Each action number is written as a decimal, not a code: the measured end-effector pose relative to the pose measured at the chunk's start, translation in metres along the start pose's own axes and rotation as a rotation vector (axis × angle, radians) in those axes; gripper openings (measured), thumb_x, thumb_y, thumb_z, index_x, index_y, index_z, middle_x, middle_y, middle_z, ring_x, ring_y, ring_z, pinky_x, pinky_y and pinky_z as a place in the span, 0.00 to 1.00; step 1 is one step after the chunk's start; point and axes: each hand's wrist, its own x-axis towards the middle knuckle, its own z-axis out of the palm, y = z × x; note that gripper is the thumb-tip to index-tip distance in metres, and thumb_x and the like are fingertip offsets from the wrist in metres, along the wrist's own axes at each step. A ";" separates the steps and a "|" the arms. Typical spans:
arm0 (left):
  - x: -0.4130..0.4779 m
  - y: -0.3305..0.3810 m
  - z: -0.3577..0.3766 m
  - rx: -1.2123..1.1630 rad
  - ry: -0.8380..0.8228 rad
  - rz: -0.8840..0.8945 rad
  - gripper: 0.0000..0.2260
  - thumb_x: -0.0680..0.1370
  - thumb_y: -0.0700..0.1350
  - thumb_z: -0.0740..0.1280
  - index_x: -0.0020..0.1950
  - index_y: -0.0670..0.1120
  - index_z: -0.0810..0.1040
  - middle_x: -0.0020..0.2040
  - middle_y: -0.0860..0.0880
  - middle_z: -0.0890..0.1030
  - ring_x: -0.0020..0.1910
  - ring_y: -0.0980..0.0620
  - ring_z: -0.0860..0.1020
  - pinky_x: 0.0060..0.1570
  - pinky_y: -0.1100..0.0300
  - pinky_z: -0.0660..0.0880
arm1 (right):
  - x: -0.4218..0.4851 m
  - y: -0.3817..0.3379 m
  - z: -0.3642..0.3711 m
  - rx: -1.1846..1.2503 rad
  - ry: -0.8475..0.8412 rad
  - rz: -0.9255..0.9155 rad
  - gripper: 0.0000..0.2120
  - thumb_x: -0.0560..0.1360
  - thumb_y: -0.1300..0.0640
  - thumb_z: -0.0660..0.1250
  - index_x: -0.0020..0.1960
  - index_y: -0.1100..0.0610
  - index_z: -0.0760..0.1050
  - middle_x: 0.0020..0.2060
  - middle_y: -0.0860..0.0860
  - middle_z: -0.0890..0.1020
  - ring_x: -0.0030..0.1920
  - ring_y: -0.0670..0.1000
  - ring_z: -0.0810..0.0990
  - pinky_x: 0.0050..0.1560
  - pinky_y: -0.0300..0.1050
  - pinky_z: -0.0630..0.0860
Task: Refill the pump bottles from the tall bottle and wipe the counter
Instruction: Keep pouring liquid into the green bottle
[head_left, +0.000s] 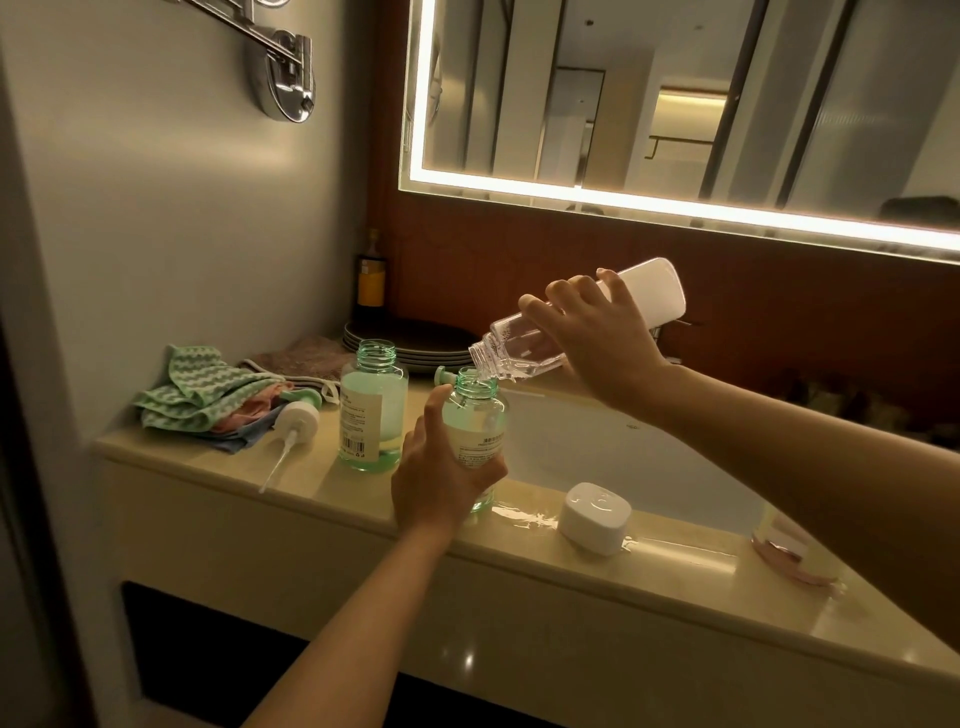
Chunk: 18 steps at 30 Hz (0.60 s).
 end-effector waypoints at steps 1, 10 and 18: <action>0.000 0.000 0.000 -0.004 0.000 0.000 0.42 0.65 0.55 0.74 0.67 0.58 0.49 0.64 0.46 0.72 0.59 0.45 0.73 0.48 0.52 0.74 | 0.000 0.000 -0.001 -0.010 0.012 -0.004 0.34 0.57 0.60 0.80 0.61 0.57 0.73 0.53 0.60 0.79 0.53 0.63 0.78 0.59 0.64 0.69; 0.001 -0.003 0.001 -0.004 -0.001 -0.003 0.42 0.64 0.55 0.74 0.67 0.58 0.48 0.63 0.46 0.72 0.58 0.46 0.73 0.47 0.53 0.73 | 0.003 -0.002 -0.004 -0.043 0.019 -0.026 0.35 0.58 0.59 0.80 0.62 0.56 0.72 0.55 0.60 0.78 0.57 0.63 0.76 0.63 0.67 0.64; 0.000 -0.002 0.001 -0.015 0.003 0.002 0.41 0.65 0.55 0.74 0.65 0.60 0.48 0.64 0.46 0.72 0.58 0.45 0.73 0.46 0.53 0.73 | 0.005 0.000 -0.004 -0.137 0.108 -0.081 0.37 0.54 0.56 0.81 0.60 0.54 0.73 0.53 0.57 0.80 0.55 0.60 0.78 0.61 0.64 0.68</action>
